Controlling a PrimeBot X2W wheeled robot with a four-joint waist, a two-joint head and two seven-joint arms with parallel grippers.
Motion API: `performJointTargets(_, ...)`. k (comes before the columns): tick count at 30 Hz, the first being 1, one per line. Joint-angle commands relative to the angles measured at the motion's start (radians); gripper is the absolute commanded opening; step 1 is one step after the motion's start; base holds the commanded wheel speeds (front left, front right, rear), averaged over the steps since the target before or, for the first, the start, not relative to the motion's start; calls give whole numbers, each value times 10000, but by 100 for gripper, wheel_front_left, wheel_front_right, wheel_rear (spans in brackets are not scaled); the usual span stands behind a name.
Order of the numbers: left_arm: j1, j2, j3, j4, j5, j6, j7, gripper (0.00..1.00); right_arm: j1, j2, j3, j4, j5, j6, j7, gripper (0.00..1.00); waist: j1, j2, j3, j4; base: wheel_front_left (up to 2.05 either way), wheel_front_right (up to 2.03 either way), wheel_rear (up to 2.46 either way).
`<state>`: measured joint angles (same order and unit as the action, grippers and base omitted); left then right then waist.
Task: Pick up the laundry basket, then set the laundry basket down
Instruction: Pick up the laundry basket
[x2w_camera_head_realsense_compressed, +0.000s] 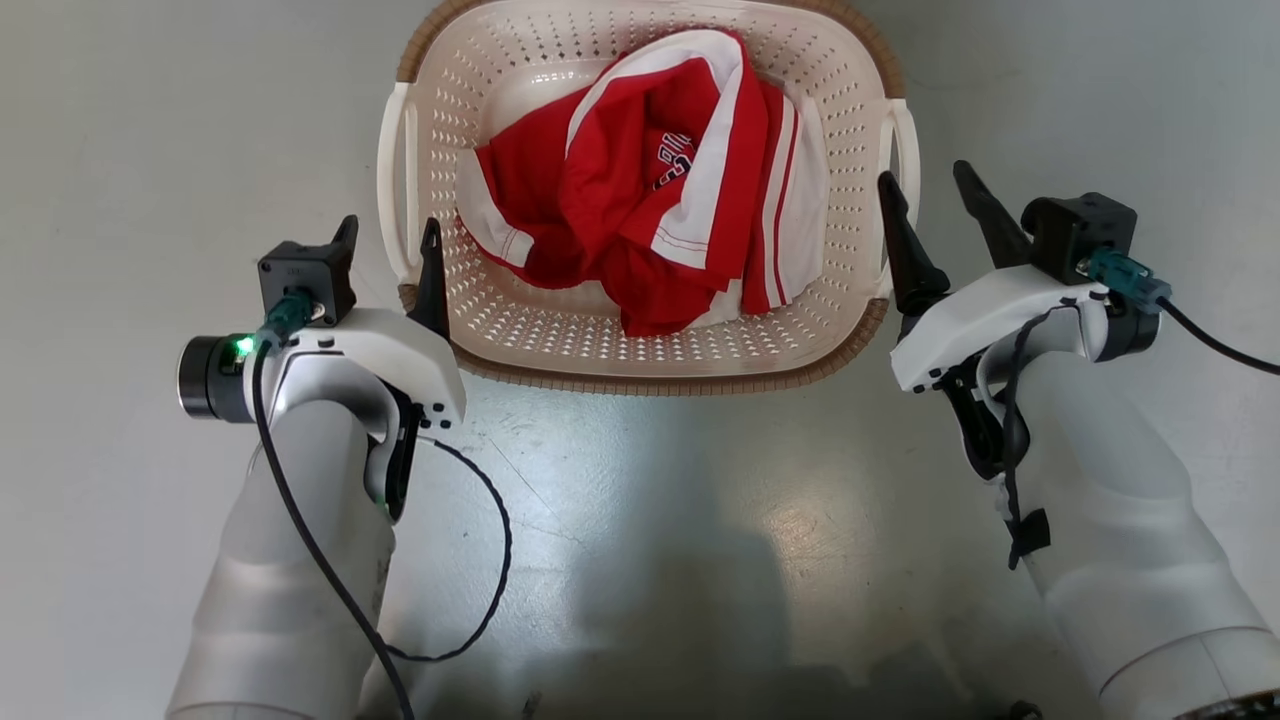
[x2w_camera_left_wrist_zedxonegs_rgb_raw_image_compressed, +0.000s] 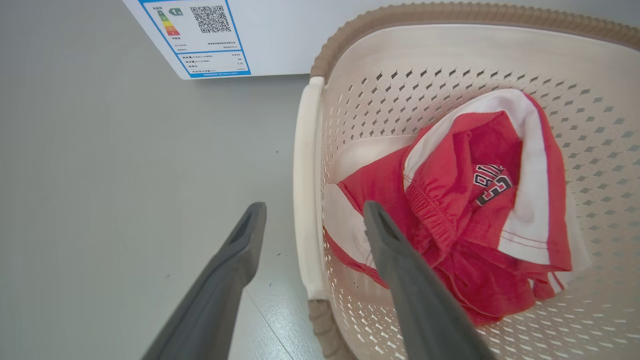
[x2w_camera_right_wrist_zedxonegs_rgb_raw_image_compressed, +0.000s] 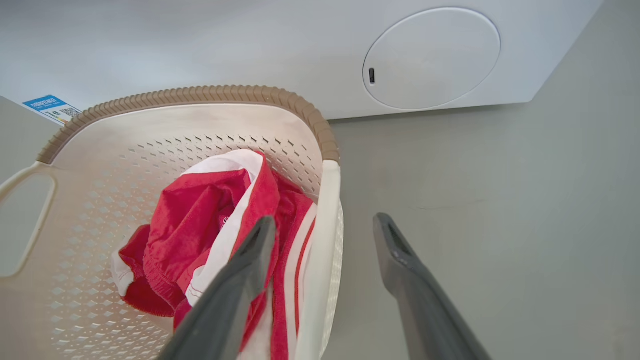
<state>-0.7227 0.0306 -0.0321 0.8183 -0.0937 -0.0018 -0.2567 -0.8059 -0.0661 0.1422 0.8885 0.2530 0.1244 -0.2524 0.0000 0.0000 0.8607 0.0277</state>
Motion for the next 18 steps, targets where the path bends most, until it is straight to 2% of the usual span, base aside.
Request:
performJointTargets(1,-33,217,244,110,-14,-82,-51,100,98,159,330,44,200,63,-93,100,0,0,78,3,0,0,0)
performJointTargets(18,-1510,276,193,2032,13,-227,-51,100,-821,159,1391,1364,1253,63,-93,100,0,0,676,26,0,0,0)
